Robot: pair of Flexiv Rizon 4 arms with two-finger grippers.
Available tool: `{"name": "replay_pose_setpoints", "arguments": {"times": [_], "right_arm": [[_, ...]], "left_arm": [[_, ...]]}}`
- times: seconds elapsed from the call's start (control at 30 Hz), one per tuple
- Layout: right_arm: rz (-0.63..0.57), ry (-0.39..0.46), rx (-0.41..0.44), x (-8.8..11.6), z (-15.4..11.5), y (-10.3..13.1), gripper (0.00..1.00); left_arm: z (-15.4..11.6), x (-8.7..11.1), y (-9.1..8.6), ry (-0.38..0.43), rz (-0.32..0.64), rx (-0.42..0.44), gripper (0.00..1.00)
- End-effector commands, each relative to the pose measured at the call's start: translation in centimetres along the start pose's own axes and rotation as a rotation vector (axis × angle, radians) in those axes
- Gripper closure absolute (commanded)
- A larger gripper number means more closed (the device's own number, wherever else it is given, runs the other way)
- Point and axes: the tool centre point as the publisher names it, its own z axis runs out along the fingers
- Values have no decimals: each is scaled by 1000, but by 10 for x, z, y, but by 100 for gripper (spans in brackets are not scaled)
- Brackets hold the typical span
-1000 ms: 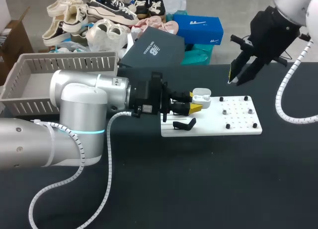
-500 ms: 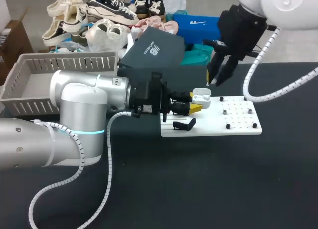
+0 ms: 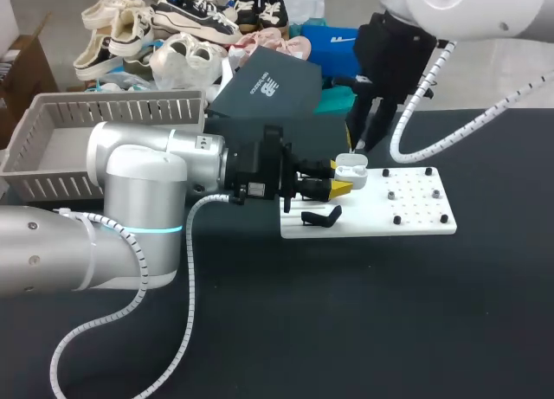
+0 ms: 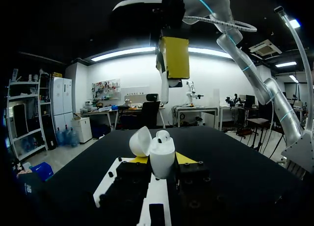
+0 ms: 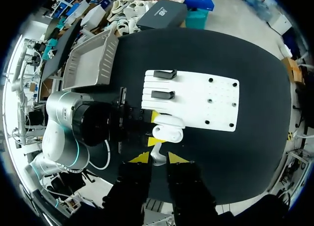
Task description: Pick up each earbud case from the left stands, insert the matching earbuds, close the lid, and place the case in the box.
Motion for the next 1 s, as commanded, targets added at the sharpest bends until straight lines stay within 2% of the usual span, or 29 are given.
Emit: {"name": "replay_pose_setpoints", "arguments": {"times": [0.03, 0.3, 1.0], "right_arm": [[-1, 22, 17, -5, 1, 1, 100], [-24, 71, 75, -6, 8, -1, 100], [-33, 100, 59, -7, 21, 4, 100]], "left_arm": [[0, 1, 2, 0, 0, 6, 100], [0, 1, 2, 0, 0, 6, 100], [0, 1, 2, 0, 0, 6, 100]]}}
